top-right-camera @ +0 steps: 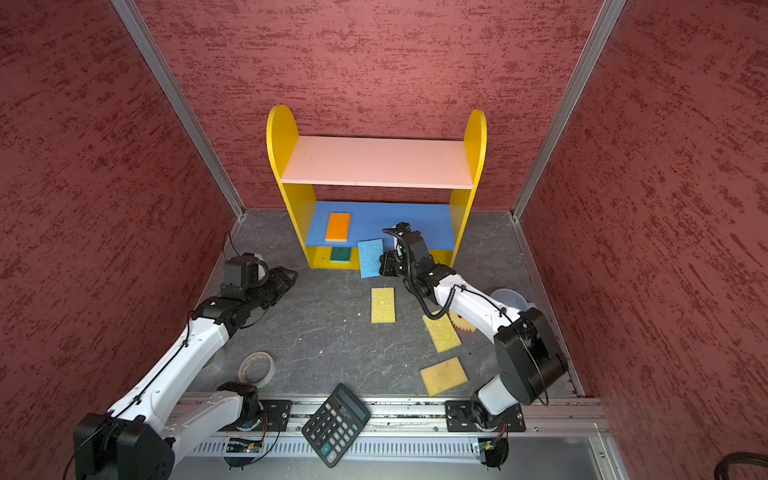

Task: Place and organize the cleaning sponges onto the shelf
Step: 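Lift the blue sponge off the shelf with the right gripper onto the table, then move the right gripper over the yellow sponge and grasp it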

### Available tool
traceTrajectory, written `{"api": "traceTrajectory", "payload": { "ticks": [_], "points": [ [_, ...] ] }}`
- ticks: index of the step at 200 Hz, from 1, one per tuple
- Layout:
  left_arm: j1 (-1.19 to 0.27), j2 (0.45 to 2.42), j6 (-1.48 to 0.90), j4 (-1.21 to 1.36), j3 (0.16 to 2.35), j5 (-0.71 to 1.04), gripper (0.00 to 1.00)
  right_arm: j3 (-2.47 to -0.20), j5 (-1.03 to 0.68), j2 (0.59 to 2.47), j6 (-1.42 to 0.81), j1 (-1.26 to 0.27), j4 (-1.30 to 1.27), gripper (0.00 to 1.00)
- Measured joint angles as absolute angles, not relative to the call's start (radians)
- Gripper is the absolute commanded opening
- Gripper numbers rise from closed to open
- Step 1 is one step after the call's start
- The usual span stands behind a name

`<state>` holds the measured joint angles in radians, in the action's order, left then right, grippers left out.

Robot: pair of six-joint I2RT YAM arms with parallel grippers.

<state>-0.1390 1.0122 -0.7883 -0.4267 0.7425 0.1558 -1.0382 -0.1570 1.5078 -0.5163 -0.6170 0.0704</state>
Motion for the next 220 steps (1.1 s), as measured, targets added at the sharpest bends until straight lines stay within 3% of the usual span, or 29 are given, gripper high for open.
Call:
{"api": "traceTrajectory", "payload": {
  "ticks": [44, 103, 115, 144, 220],
  "points": [
    [-0.134, 1.026, -0.796, -0.414, 0.749, 0.158, 0.59, -0.973, -0.168, 1.559, -0.529, -0.804, 0.017, 0.0],
    [-0.134, 1.03, -0.804, -0.404, 0.749, 0.176, 0.6, -0.981, -0.195, 1.805, -0.577, -0.862, -0.07, 0.0],
    [-0.134, 1.03, -0.807, -0.403, 0.749, 0.178, 0.61, -0.981, -0.195, 1.828, -0.584, -0.863, -0.077, 0.04],
    [-0.134, 1.036, -0.814, -0.395, 0.746, 0.183, 0.62, -0.979, -0.194, 1.843, -0.599, -0.863, -0.08, 0.3],
    [-0.142, 1.174, -0.816, -0.318, 0.746, 0.248, 0.58, -0.862, -0.073, 1.583, -0.547, -0.781, 0.04, 0.34]
  ]
}}
